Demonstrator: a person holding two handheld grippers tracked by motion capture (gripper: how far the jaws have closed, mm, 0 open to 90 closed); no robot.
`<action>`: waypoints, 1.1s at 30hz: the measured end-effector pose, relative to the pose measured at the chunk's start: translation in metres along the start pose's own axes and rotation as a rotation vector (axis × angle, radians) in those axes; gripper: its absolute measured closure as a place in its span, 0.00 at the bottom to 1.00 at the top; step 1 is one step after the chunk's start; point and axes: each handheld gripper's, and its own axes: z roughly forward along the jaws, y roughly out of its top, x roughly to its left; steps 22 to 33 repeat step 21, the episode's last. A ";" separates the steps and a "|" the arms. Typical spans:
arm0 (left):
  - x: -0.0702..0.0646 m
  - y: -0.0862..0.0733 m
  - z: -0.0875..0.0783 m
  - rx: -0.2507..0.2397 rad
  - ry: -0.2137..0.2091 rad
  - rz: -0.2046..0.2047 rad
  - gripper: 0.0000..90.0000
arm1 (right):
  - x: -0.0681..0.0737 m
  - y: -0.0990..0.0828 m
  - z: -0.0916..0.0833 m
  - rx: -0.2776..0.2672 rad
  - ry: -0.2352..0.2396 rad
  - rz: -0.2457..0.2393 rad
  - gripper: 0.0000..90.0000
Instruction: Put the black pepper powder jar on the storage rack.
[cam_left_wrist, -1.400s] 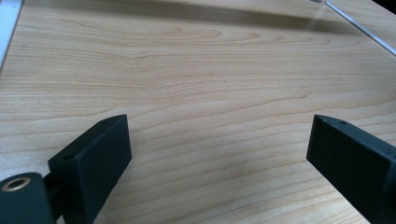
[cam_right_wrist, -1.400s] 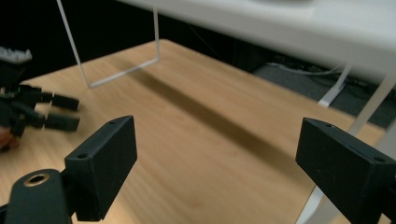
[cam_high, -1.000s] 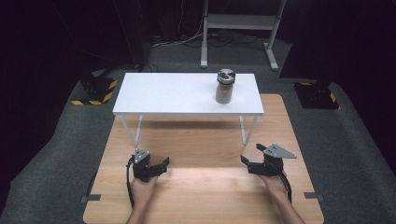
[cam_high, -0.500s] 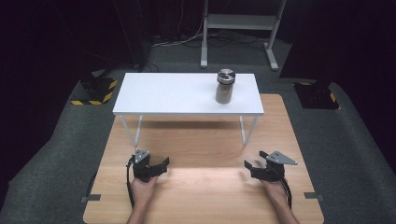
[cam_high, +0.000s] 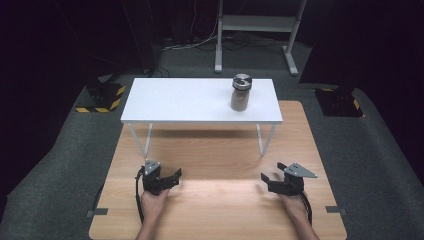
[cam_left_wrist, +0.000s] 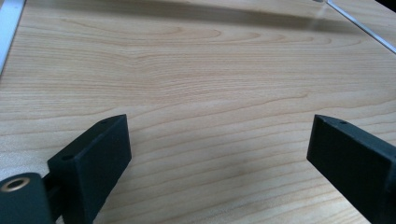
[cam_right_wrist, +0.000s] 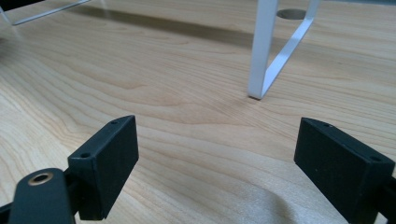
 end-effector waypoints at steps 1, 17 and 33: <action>0.000 0.000 0.000 0.000 0.000 0.001 0.07 | 0.000 -0.001 -0.001 -0.008 -0.005 0.011 0.14; 0.001 0.000 0.000 0.000 -0.005 0.001 0.07 | 0.001 -0.001 -0.001 -0.008 -0.013 0.015 0.14; 0.001 0.000 0.000 0.000 -0.006 0.001 0.07 | 0.000 -0.003 -0.002 -0.016 -0.012 0.026 0.14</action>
